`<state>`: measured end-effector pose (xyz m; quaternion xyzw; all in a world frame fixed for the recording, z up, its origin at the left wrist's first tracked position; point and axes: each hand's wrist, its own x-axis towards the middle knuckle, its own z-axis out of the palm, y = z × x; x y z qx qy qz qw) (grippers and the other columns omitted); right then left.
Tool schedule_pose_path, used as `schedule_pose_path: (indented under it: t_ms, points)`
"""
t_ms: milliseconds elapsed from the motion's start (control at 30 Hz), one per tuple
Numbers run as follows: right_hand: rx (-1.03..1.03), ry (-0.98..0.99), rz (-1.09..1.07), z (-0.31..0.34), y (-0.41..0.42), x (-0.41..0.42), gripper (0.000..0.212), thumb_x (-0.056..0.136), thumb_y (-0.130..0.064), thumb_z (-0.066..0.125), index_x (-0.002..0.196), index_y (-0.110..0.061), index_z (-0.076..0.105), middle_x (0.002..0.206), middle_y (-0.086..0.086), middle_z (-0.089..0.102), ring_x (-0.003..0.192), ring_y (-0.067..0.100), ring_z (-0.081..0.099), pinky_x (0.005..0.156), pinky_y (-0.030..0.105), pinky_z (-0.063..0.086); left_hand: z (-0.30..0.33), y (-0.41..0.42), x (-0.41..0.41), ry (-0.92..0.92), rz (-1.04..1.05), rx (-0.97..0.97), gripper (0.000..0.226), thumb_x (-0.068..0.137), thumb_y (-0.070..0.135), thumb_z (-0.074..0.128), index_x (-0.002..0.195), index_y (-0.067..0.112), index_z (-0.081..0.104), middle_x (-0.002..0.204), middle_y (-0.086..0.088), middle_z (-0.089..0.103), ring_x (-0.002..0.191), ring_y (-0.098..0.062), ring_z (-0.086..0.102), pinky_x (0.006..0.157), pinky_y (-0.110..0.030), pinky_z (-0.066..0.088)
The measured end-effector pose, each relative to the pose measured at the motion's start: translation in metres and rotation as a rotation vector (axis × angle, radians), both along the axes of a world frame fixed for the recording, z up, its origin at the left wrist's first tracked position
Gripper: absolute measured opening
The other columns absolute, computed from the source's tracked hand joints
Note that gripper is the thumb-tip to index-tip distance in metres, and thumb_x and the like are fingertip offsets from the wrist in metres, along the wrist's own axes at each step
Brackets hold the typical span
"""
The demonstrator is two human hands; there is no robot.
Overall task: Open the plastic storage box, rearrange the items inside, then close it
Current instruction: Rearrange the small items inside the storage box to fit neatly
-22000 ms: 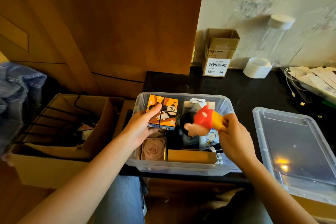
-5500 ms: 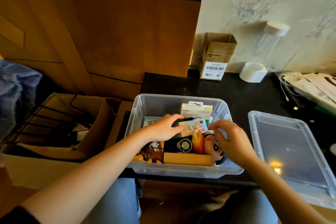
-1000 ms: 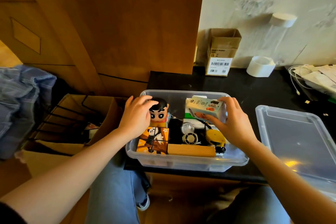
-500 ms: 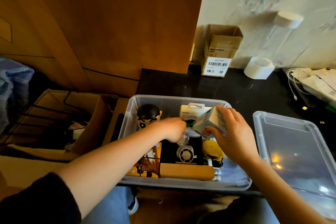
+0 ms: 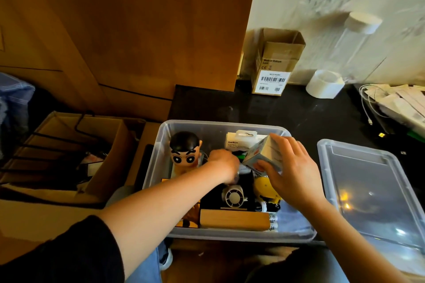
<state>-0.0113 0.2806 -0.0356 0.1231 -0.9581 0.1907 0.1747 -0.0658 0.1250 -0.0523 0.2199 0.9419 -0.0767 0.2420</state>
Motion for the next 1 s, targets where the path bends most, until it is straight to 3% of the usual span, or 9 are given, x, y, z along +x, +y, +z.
schedule_pose_path:
  t_ms: [100,233,367,467,600,667,833,1000]
  points:
    - [0.027,-0.009,0.012,0.000,0.000,0.001,0.060,0.075,-0.038,0.073,0.124,-0.018,0.045,0.113,0.002,0.058,0.097,0.019,0.057,0.062,0.019,0.045,-0.004,0.002,0.002,0.007,0.053,0.031,0.046,0.092,0.037,0.054,0.126,0.006,0.052,0.127,-0.013,0.055,0.116,-0.030,0.052,0.082,-0.034,0.044]
    - [0.033,-0.024,0.005,0.001,-0.001,0.000,0.059,0.076,-0.038,0.072,0.125,-0.018,0.046,0.114,0.002,0.058,0.099,0.019,0.056,0.064,0.021,0.045,-0.010,-0.003,-0.001,-0.029,0.082,0.108,0.057,0.089,0.029,0.061,0.135,0.005,0.037,0.128,-0.016,0.053,0.115,-0.033,0.053,0.083,-0.037,0.046]
    - [0.024,-0.030,-0.002,0.002,-0.001,0.001,0.058,0.077,-0.038,0.071,0.125,-0.018,0.046,0.115,0.001,0.057,0.099,0.018,0.055,0.064,0.018,0.043,-0.019,-0.009,0.002,-0.046,0.032,0.119,0.049,0.093,0.032,0.053,0.135,0.009,0.040,0.132,-0.016,0.049,0.121,-0.034,0.045,0.094,-0.042,0.040]
    - [0.021,-0.014,-0.013,0.002,-0.002,0.002,0.057,0.077,-0.036,0.071,0.125,-0.017,0.046,0.115,0.002,0.057,0.099,0.019,0.055,0.063,0.017,0.042,-0.019,-0.016,0.001,-0.073,0.045,0.171,0.049,0.094,0.041,0.049,0.129,0.007,0.043,0.128,-0.015,0.054,0.117,-0.033,0.050,0.095,-0.043,0.036]
    - [-0.002,0.038,-0.036,0.006,-0.002,0.003,0.057,0.077,-0.035,0.072,0.123,-0.013,0.047,0.113,0.005,0.058,0.095,0.020,0.055,0.061,0.016,0.040,-0.004,-0.020,-0.001,-0.059,0.040,0.186,0.052,0.096,0.041,0.045,0.132,0.004,0.038,0.119,-0.015,0.060,0.109,-0.034,0.055,0.091,-0.042,0.036]
    - [-0.046,0.066,-0.050,0.007,-0.001,0.004,0.057,0.079,-0.035,0.069,0.125,-0.012,0.046,0.113,0.006,0.056,0.096,0.019,0.054,0.063,0.018,0.041,0.007,-0.025,-0.001,-0.057,0.061,0.223,0.052,0.097,0.038,0.044,0.136,0.005,0.032,0.117,-0.015,0.060,0.107,-0.035,0.055,0.082,-0.039,0.034]
    - [-0.197,0.118,-0.120,0.006,0.001,0.005,0.054,0.086,-0.042,0.052,0.131,-0.016,0.036,0.119,0.004,0.048,0.100,0.008,0.043,0.067,0.017,0.039,0.037,-0.044,-0.003,-0.044,0.093,0.349,0.040,0.097,0.032,0.043,0.129,0.009,0.038,0.079,0.000,0.054,0.063,-0.015,0.051,0.050,-0.028,0.035]
    - [-0.246,0.086,-0.164,0.003,0.005,0.003,0.052,0.088,-0.035,0.054,0.133,-0.015,0.036,0.120,0.005,0.047,0.099,0.009,0.045,0.069,0.017,0.037,0.056,-0.064,0.001,-0.218,0.193,0.493,0.033,0.095,0.035,0.049,0.110,0.006,0.053,0.088,-0.010,0.057,0.065,-0.016,0.048,0.056,-0.028,0.034]
